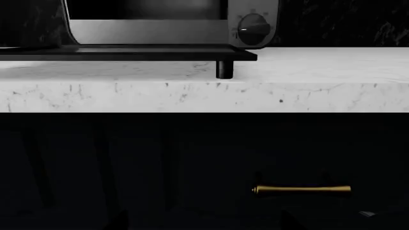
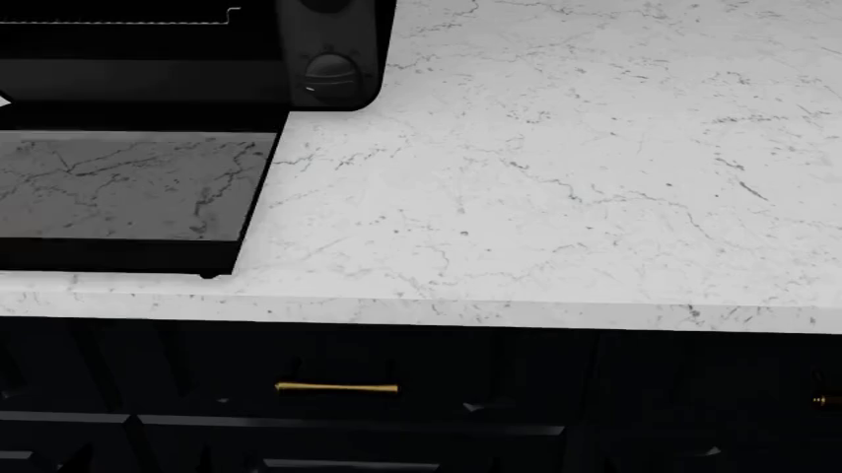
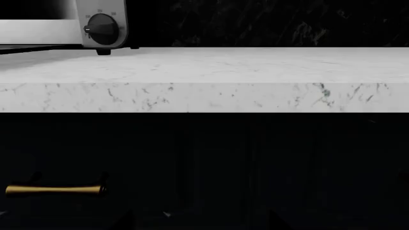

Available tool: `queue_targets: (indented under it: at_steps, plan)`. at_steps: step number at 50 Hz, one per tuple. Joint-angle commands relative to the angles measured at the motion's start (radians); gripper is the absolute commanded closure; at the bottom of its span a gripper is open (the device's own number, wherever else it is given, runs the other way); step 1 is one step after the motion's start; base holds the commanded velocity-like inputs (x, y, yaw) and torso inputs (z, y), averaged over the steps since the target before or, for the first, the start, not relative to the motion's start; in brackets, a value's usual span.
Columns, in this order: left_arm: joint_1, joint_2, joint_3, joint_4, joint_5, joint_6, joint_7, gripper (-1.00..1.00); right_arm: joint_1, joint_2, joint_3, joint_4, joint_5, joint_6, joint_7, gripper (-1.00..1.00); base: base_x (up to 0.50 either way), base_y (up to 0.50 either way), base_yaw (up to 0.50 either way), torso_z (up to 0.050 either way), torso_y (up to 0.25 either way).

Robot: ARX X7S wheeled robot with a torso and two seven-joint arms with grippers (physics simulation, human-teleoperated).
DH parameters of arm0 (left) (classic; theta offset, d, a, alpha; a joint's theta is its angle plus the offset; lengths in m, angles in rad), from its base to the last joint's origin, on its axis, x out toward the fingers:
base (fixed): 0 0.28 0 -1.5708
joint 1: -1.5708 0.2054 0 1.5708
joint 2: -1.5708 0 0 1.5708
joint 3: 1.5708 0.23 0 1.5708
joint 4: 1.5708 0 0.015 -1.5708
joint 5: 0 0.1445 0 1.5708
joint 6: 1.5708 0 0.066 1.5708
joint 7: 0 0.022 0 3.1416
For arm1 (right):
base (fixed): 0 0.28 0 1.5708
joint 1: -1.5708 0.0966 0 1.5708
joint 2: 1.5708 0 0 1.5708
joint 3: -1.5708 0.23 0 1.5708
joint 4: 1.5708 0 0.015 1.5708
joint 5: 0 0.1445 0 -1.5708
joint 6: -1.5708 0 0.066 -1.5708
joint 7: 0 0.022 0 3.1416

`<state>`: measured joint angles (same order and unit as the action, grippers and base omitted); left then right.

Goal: Fully slide the toaster oven rack0 out.

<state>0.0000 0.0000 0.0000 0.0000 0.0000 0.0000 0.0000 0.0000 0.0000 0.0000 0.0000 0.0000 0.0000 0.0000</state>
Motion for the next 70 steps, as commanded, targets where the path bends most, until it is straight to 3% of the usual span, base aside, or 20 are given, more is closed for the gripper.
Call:
queue_targets:
  at_steps: [1,21,29,33,34,43,45,46,48,50,56,57,62,70]
  plan:
    - [-0.003,-0.019,0.023,-0.007,-0.019,0.004,-0.023,-1.00,0.000,0.013,-0.015,-0.001,0.013,0.001,0.015,-1.00,0.00,0.00,0.00,0.000,0.000]
    - [0.012,-0.066,0.069,0.044,-0.069,0.008,-0.075,-1.00,-0.004,0.061,-0.072,-0.026,0.042,0.007,0.092,-1.00,0.00,0.00,0.00,0.000,0.000]
    - [0.064,-0.098,0.043,0.386,-0.148,-0.271,-0.116,-1.00,-0.016,0.095,-0.109,-0.416,-0.007,0.381,0.122,-1.00,0.00,0.00,0.00,0.000,0.000]
    - [0.032,-0.128,-0.012,0.579,-0.232,-0.526,-0.145,-1.00,0.012,0.115,-0.133,-0.637,-0.034,0.629,0.121,-1.00,0.00,0.00,0.00,0.000,0.000]
    - [0.019,-0.147,-0.003,0.608,-0.207,-0.566,-0.163,-1.00,0.021,0.120,-0.139,-0.676,-0.042,0.682,0.120,-1.00,0.00,0.00,0.00,0.000,0.000]
    - [-0.227,-0.207,-0.198,0.931,-0.443,-1.169,-0.218,-1.00,0.282,0.162,-0.255,-0.999,-0.093,1.296,0.095,-1.00,0.00,0.00,0.00,0.000,0.000]
    - [-0.259,-0.225,-0.210,0.960,-0.462,-1.227,-0.221,-1.00,0.333,0.167,-0.265,-1.042,-0.095,1.387,0.084,-1.00,0.00,0.00,0.00,0.000,0.000]
    - [-0.313,-0.227,-0.251,0.992,-0.505,-1.316,-0.213,-1.00,0.392,0.154,-0.275,-1.047,-0.158,1.430,0.018,-1.00,0.00,0.00,0.00,0.000,0.000]
    - [-0.379,-0.238,-0.288,1.020,-0.544,-1.409,-0.209,-1.00,0.469,0.052,-0.394,-1.047,-0.458,1.510,-0.282,-1.00,0.00,0.00,0.00,0.000,0.000]
    - [-0.440,-0.262,-0.300,1.027,-0.565,-1.461,-0.207,-1.00,0.535,0.037,-0.536,-1.012,-0.758,1.570,-0.582,-1.00,0.00,0.00,0.00,0.000,0.000]
    - [-0.666,-0.346,-0.283,0.971,-0.654,-1.568,-0.200,-1.00,0.778,0.002,-0.490,-0.770,-1.658,1.564,-1.455,-1.00,0.00,0.00,0.00,0.000,0.000]
    - [-0.687,-0.356,-0.295,0.938,-0.719,-1.570,-0.240,-1.00,0.806,0.004,-0.468,-0.744,-1.785,1.559,-1.502,-1.00,0.00,0.00,0.00,0.000,0.000]
    - [-0.780,-0.442,-0.293,0.801,-1.074,-1.567,-0.489,-1.00,0.925,0.032,-0.369,-0.671,-1.742,1.536,-1.542,-1.00,0.00,0.00,0.00,0.000,0.000]
    - [-0.870,-0.487,-0.188,0.668,-1.046,-1.485,-0.492,-1.00,1.016,0.091,-0.299,-0.599,-1.503,1.503,-1.372,-1.00,0.00,0.00,0.00,0.000,0.000]
